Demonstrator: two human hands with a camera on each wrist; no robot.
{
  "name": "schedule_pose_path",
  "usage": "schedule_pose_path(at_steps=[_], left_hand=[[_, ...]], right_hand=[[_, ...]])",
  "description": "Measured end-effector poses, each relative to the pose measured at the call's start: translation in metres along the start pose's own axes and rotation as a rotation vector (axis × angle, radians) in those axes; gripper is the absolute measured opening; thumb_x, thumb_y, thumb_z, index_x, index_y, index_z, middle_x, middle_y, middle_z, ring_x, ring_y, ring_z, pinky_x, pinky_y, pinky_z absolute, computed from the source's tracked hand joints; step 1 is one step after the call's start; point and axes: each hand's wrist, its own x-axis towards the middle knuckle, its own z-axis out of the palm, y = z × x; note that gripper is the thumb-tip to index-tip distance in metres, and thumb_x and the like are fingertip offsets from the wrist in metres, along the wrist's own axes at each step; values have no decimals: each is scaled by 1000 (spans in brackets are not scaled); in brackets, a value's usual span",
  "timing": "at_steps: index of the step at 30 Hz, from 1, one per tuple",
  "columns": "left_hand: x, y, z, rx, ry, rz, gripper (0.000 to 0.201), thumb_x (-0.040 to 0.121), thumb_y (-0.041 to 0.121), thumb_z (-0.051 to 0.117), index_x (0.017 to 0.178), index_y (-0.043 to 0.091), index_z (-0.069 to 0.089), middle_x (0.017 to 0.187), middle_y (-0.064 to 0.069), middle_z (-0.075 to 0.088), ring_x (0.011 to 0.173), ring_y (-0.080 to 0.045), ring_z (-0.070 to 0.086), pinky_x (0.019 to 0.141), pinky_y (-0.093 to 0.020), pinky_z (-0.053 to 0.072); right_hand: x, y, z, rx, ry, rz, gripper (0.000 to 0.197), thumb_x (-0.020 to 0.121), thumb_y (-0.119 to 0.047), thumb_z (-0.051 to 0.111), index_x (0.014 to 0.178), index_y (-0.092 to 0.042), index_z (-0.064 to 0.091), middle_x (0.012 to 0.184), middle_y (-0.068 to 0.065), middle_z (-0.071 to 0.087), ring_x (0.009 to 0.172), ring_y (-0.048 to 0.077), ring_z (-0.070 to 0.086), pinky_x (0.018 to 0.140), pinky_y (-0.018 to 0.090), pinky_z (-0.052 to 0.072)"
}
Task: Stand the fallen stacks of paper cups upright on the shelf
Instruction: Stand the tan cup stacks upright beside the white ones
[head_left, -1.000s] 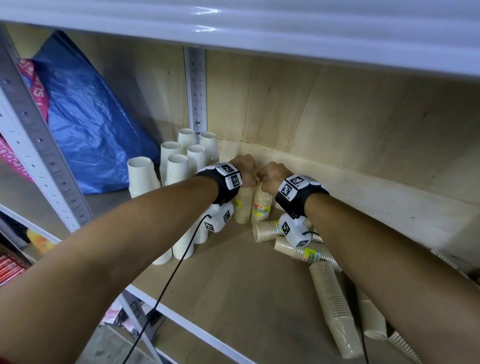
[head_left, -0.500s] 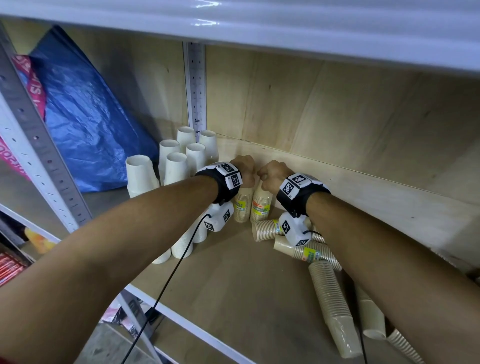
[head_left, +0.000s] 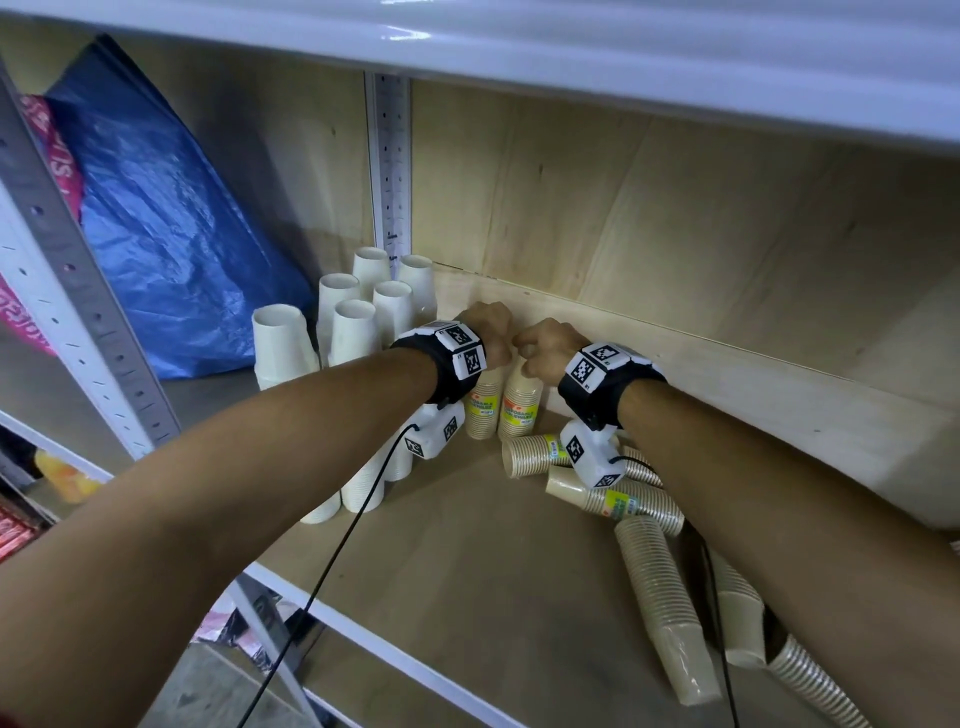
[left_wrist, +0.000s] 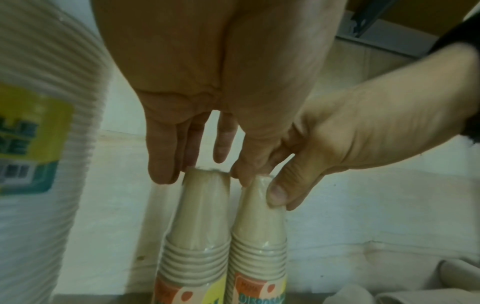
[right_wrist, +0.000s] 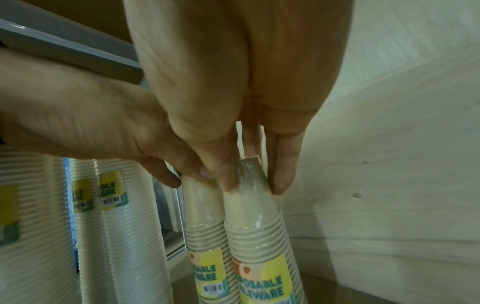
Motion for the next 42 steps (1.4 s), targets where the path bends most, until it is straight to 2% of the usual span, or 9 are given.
schedule_pose_path(at_steps=[5, 9, 15, 22, 27, 31, 34, 37, 42], left_hand=[[-13, 14, -19, -53, 61, 117, 50, 85, 30, 72, 129, 10, 57, 129, -8, 56, 115, -27, 57, 91, -35, 50], [-20, 27, -25, -69, 60, 221, 49, 86, 26, 69, 132, 19, 54, 133, -7, 53, 116, -24, 55, 83, -28, 44], [-34, 52, -10, -18, -50, 364, 47, 85, 32, 70, 129, 28, 55, 124, -4, 57, 111, -23, 56, 87, -32, 46], [-55, 79, 31, 16, -215, 519, 54, 82, 30, 76, 131, 27, 56, 121, -2, 60, 100, -17, 57, 79, -26, 42], [-64, 84, 68, 59, -296, 549, 56, 79, 28, 78, 131, 24, 58, 125, -1, 56, 110, -22, 57, 82, -29, 47], [-67, 83, 91, 95, -330, 560, 46, 75, 26, 79, 117, 19, 63, 117, -1, 61, 97, -21, 59, 73, -28, 46], [-68, 82, 104, 123, -350, 573, 53, 72, 29, 79, 121, 23, 60, 117, 0, 63, 88, -15, 55, 69, -25, 40], [-69, 80, 115, 117, -319, 577, 65, 70, 29, 82, 129, 21, 58, 124, 0, 59, 101, -19, 56, 78, -25, 43], [-70, 75, 124, 112, -313, 547, 69, 71, 18, 81, 135, 18, 54, 133, -5, 57, 117, -23, 56, 96, -30, 47]], right_hand=[[-12, 9, -9, 99, 39, 41, 75, 84, -12, 70, 150, -18, 35, 144, 8, 49, 128, 25, 51, 95, 28, 43], [-28, 23, -16, 131, 118, 107, 68, 80, -19, 73, 143, -20, 45, 140, 7, 51, 125, 23, 53, 87, 25, 42], [-75, 53, -25, 53, 113, 263, 53, 79, -28, 75, 128, -20, 57, 128, 6, 57, 115, 25, 58, 88, 30, 47], [-143, 79, -6, 58, 51, 376, 55, 81, -29, 73, 132, -18, 54, 132, 6, 55, 115, 24, 56, 81, 26, 43], [-178, 92, 23, 53, 14, 420, 66, 78, -37, 75, 136, -22, 50, 136, 3, 52, 117, 22, 55, 83, 25, 43], [-201, 100, 46, 110, -46, 475, 83, 72, -41, 77, 145, -29, 39, 143, 3, 47, 125, 22, 51, 96, 31, 46], [-215, 100, 55, 85, -95, 462, 84, 76, -38, 75, 147, -21, 34, 143, 5, 43, 128, 22, 46, 100, 33, 45], [-227, 100, 67, 123, -100, 461, 91, 72, -38, 78, 149, -21, 33, 141, 2, 47, 125, 20, 49, 93, 27, 43], [-241, 99, 81, 79, -91, 459, 96, 74, -39, 78, 151, -16, 26, 142, 6, 47, 127, 22, 48, 103, 32, 41]])
